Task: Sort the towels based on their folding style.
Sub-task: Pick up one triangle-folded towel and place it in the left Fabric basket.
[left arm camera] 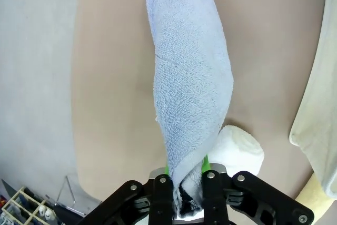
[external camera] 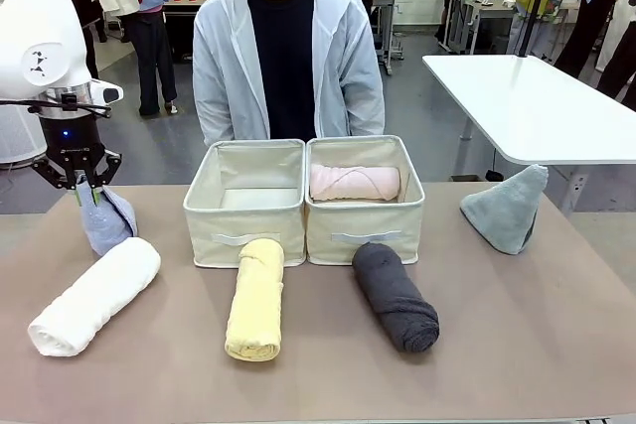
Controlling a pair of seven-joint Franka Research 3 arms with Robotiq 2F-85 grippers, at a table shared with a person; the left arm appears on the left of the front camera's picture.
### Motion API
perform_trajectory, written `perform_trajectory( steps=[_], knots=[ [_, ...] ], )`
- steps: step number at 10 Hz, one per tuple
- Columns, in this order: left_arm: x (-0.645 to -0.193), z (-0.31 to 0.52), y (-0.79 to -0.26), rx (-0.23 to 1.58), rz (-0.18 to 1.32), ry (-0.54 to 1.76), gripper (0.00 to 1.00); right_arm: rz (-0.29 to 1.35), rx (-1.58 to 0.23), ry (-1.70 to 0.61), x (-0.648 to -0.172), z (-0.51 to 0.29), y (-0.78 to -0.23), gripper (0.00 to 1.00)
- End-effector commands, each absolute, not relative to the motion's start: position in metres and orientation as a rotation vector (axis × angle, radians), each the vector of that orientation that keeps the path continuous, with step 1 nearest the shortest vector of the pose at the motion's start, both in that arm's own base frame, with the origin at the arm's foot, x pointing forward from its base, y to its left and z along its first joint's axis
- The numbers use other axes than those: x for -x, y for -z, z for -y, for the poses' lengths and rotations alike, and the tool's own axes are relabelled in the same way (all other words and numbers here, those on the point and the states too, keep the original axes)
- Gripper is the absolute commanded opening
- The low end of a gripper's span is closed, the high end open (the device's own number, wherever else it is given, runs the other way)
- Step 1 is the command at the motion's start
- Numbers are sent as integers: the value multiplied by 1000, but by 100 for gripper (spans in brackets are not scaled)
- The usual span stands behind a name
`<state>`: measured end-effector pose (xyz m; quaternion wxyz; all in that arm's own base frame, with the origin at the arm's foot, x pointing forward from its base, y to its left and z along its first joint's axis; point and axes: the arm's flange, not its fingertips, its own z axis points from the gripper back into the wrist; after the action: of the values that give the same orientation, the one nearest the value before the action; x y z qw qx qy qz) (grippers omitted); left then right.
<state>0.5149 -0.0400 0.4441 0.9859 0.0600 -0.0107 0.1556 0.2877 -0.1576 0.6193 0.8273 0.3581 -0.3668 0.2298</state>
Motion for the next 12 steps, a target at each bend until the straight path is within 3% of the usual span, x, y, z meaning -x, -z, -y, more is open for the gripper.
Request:
perform_trajectory(
  steps=[1,3,5,7,12],
  knots=[
    [-519,42,-444,-146,11,-335,0,799,-774,-500,-289,157,-619,100],
    [-512,40,-473,-123,-120,-243,0,799,-774,-500,-289,157,-619,100],
    [-472,33,-570,-176,-152,-65,0,799,-774,-500,-289,157,-619,100],
    [-438,32,-626,-215,-171,24,0,799,-774,-500,-289,157,-619,100],
    [-397,35,-668,-182,-168,82,0,799,-774,-500,-289,157,-619,100]
  ],
)
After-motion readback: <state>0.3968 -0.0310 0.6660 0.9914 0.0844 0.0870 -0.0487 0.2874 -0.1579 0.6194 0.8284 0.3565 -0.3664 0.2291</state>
